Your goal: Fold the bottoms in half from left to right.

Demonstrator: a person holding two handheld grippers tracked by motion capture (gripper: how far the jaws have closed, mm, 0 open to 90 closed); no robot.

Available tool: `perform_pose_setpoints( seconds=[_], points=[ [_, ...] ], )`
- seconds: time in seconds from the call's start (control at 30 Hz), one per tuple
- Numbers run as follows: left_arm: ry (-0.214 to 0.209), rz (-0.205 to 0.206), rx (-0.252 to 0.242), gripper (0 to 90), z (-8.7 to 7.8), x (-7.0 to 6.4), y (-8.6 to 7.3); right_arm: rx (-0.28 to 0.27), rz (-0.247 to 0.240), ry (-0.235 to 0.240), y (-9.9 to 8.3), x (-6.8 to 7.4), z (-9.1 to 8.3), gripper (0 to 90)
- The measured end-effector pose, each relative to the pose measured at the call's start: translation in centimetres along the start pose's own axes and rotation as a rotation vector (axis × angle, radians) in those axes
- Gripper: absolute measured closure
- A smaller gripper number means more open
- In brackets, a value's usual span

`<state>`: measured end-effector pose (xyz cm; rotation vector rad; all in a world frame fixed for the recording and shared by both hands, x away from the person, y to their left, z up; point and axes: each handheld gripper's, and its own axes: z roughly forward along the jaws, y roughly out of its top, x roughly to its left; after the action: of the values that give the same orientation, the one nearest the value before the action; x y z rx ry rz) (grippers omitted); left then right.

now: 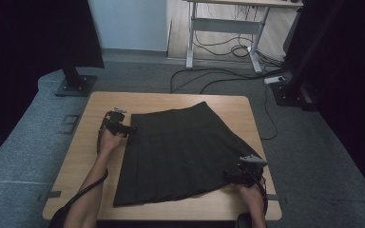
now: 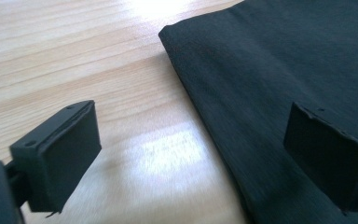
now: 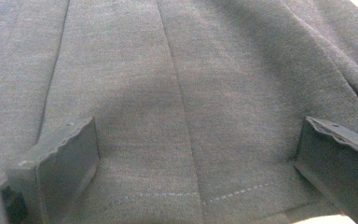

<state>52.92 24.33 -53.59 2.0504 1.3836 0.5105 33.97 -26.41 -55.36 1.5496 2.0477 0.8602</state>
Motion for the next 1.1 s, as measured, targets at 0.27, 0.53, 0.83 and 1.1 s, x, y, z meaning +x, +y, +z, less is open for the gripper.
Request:
perform_pose_setpoints(
  seconds=[0.27,0.53,0.83,1.1],
  points=[
    [0.008,-0.017,0.005,0.4,1.1,0.0,-0.5,-0.004,-0.003,0.005,-0.1,-0.1,0.0,0.0],
    [0.018,-0.027,0.002,1.4,0.8,-0.1,-0.8,0.010,-0.036,0.024,0.3,-0.3,-0.5,1.4],
    [0.036,-0.043,-0.008,5.5,0.1,-0.5,-1.6,-0.035,-0.106,0.164,2.7,2.2,-2.1,4.0],
    [0.040,-0.046,-0.009,5.5,-0.2,-0.5,-1.9,-0.004,-0.191,0.296,4.2,6.5,-1.1,4.1]
  ],
)
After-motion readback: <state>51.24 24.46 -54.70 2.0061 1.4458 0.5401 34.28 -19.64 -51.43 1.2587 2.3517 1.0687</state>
